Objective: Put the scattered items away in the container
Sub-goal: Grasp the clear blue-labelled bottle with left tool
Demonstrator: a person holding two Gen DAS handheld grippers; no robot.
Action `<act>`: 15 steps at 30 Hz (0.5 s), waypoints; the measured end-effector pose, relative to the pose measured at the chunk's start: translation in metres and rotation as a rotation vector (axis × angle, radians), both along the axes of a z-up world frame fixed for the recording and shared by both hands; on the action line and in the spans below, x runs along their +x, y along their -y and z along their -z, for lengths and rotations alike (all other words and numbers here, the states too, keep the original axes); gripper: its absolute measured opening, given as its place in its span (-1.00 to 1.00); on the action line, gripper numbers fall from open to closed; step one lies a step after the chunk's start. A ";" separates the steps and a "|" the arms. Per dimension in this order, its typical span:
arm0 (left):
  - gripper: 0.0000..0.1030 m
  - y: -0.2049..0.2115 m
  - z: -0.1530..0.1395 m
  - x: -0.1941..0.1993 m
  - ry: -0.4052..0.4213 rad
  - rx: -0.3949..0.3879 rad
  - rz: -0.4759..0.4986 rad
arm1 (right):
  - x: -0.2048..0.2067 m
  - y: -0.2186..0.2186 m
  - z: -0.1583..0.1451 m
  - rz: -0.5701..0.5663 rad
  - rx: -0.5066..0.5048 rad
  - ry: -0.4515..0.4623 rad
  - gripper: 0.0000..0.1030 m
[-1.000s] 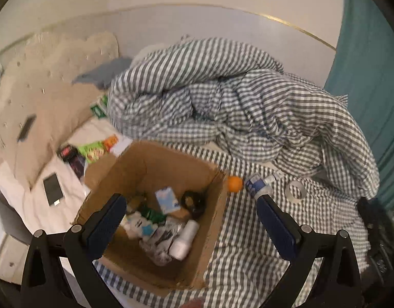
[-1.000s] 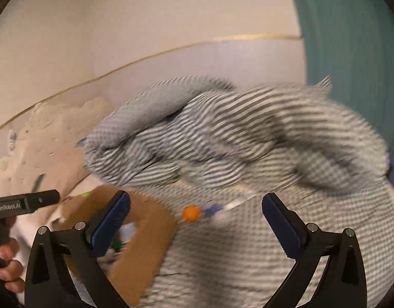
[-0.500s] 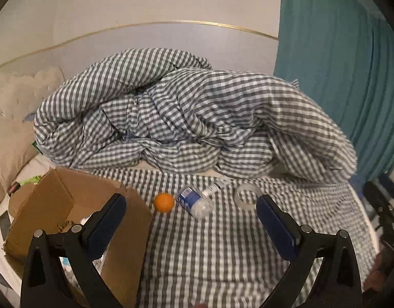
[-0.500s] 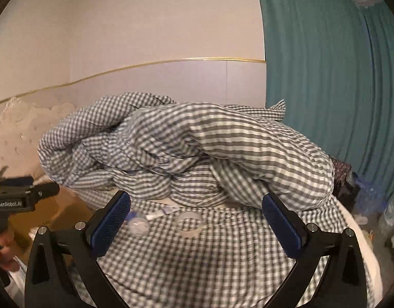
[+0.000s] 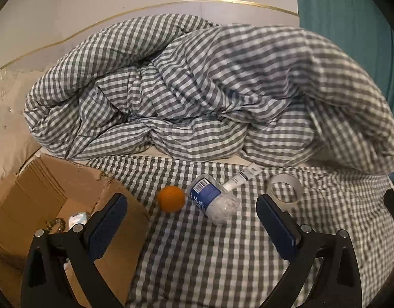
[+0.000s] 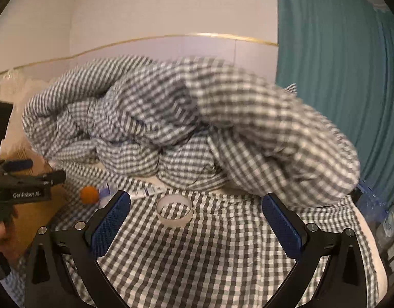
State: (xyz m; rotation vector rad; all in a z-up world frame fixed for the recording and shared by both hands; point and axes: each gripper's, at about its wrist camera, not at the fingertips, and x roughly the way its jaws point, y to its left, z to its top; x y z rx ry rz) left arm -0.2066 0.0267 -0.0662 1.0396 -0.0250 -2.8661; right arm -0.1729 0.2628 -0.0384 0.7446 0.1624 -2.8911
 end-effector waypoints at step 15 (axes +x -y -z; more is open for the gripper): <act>1.00 -0.017 0.105 -0.089 0.096 0.024 -0.037 | -0.067 0.005 0.080 -0.055 0.003 0.096 1.00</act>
